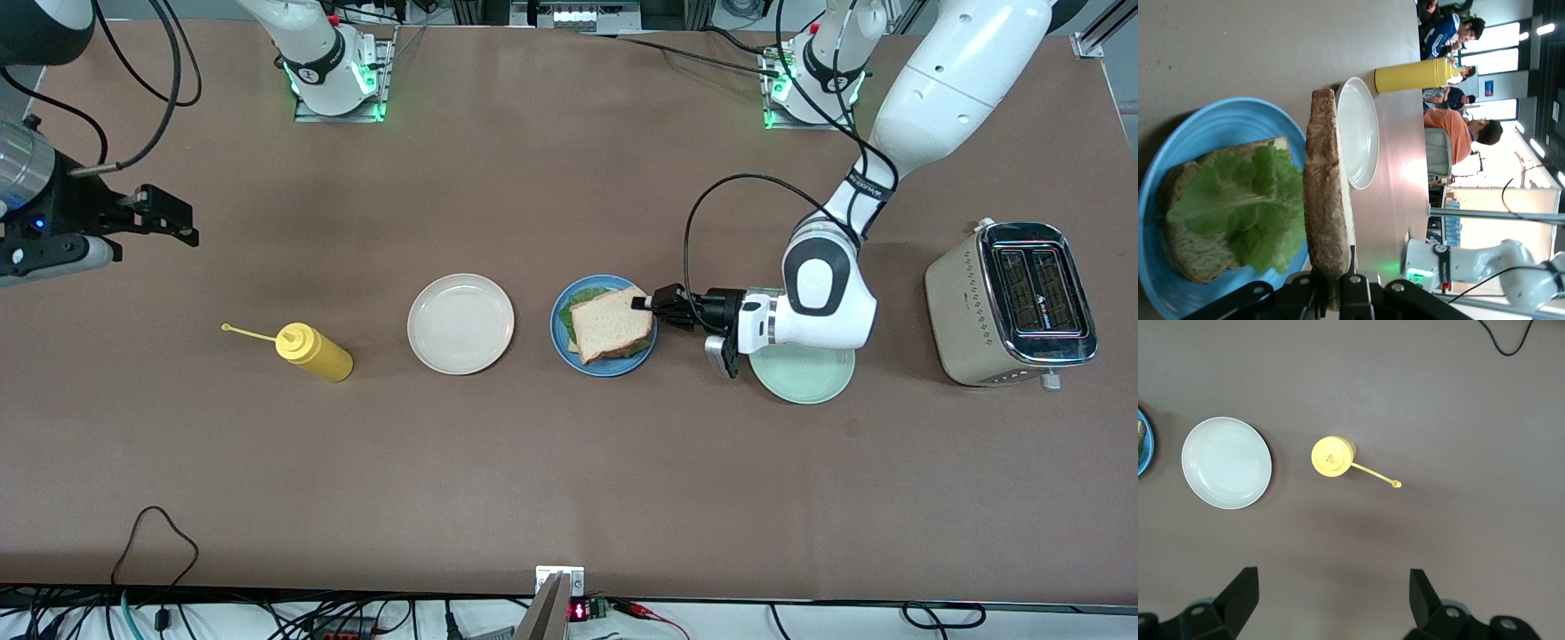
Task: Make sandwich in blue plate with both arms
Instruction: 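Carry the second bread slice toward the blue plate with the left gripper, then lay the bread on the lettuce and open the left gripper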
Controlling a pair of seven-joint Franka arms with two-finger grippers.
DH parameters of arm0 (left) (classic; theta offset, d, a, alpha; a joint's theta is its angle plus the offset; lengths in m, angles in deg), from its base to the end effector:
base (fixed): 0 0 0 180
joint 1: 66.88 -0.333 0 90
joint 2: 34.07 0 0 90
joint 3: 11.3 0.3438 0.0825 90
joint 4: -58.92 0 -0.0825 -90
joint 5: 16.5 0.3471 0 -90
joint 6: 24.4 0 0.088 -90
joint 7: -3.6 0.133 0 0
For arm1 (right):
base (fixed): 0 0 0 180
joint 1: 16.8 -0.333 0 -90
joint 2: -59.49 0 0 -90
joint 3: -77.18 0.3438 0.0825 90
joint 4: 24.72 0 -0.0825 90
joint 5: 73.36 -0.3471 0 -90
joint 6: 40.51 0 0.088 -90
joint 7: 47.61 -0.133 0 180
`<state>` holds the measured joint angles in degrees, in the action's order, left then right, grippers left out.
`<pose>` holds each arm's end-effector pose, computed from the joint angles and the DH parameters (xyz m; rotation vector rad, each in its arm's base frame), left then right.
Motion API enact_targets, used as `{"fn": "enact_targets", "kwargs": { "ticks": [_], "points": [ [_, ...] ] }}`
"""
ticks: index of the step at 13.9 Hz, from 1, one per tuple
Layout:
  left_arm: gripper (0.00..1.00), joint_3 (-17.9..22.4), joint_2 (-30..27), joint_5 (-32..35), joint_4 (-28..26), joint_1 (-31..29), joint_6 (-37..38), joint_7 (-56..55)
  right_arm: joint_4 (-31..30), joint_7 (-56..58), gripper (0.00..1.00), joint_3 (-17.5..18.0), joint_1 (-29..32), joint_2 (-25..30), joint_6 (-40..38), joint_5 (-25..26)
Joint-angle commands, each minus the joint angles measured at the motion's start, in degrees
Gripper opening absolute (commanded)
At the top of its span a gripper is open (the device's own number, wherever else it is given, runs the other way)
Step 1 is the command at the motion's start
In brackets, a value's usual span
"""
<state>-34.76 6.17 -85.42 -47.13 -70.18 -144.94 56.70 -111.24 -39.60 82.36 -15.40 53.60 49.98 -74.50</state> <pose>0.5648 -0.2545 0.2132 1.9249 -0.2913 -0.0781 0.5498 0.0362 0.5987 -3.0945 -0.3182 0.0498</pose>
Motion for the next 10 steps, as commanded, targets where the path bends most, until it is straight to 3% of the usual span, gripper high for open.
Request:
{"fn": "enact_targets", "kwargs": {
  "ticks": [1, 6, 7, 8, 9, 10],
  "points": [
    [0.0, -0.1, 2.73, -2.88, 0.23, 0.39, -0.66, 5.17, -1.46, -0.71, 1.0, -0.43, 0.1, 1.67, 0.38, 0.26],
    [0.01, -0.01, 4.23, -7.19, -0.12, 1.19, -0.57, 9.9, 0.38, -0.89, 1.0, -0.78, 0.54, 0.88, 0.56, 0.61],
    [0.08, -0.01, 4.49, -7.19, -0.12, 1.45, -0.57, 10.09, 0.74, -0.89, 1.0, -0.79, 0.54, 0.88, 0.56, 0.61],
    [0.45, 0.16, 4.58, -7.11, 0.14, 1.54, -0.66, 10.27, 0.83, -0.97, 1.0, -0.79, 0.54, 0.88, 0.56, 0.52],
    [0.97, 0.17, 4.41, -7.02, 0.14, 1.36, -0.66, 10.36, 1.09, -0.63, 1.0, -0.79, 0.54, 0.8, 0.47, 0.52],
    [1.0, 0.34, 3.89, -6.84, 0.06, 1.27, -0.57, 10.27, 1.18, -0.28, 1.0, -0.79, 0.54, 0.71, 0.56, 0.78]
  ]
}}
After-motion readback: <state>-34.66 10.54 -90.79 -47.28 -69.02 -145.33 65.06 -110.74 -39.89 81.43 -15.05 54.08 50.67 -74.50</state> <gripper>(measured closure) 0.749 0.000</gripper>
